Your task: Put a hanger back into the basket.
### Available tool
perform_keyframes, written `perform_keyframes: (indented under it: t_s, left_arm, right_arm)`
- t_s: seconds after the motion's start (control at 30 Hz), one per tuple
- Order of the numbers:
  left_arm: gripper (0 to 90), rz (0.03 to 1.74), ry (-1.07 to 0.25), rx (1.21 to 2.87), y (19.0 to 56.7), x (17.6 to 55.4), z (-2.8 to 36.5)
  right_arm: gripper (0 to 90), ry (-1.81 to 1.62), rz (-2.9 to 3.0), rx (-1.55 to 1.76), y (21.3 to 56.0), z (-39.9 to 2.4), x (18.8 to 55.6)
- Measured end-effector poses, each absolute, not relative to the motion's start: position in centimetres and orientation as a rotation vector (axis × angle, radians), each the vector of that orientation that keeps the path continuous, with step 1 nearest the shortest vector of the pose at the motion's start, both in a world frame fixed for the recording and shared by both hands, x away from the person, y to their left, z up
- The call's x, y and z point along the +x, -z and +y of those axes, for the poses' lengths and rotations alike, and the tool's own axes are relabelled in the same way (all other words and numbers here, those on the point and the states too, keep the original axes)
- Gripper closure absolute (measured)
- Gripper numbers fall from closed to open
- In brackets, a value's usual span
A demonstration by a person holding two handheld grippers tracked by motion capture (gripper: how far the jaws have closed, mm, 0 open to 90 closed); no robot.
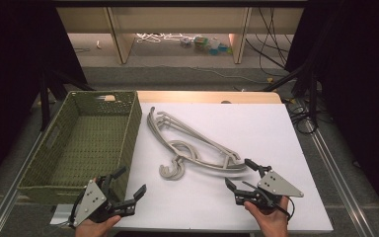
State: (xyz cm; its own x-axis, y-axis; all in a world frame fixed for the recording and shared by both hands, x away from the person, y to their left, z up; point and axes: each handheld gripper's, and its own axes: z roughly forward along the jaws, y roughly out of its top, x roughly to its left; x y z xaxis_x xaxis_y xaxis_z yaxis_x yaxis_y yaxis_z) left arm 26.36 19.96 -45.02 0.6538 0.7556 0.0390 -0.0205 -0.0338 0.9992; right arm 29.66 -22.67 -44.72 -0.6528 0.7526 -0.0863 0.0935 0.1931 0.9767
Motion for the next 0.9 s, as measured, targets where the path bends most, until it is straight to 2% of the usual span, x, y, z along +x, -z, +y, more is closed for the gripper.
perform_keyframes:
  t_s: [0.4, 0.6, 0.67, 0.77, 0.8, 0.9]
  left_arm:
    - [16.3, 0.64, -0.697, 1.49, 45.1, 26.3, 19.9]
    - [16.3, 0.638, -0.692, 1.495, 45.1, 26.3, 19.9]
    - [16.3, 0.638, -0.692, 1.495, 45.1, 26.3, 19.9]
    - [16.3, 0.638, -0.694, 1.494, 45.1, 26.3, 19.9]
    - [16.3, 0.646, -0.686, 1.489, 45.1, 26.3, 19.8]
    - [16.3, 0.635, -0.69, 1.497, 45.1, 26.3, 19.8]
  right_arm:
    - [16.8, -1.427, 2.051, 0.695, 44.0, -21.2, 31.4]
    - [23.5, -1.229, 2.268, 0.623, 43.6, -19.4, 34.2]
    - [29.1, -1.161, 2.356, 0.581, 43.7, -18.7, 35.0]
    - [30.9, -1.067, 2.4, 0.552, 44.0, -17.9, 35.7]
    - [34.7, -1.023, 2.419, 0.53, 44.2, -17.3, 36.2]
    - [35.2, -0.976, 2.464, 0.519, 44.7, -16.2, 37.3]
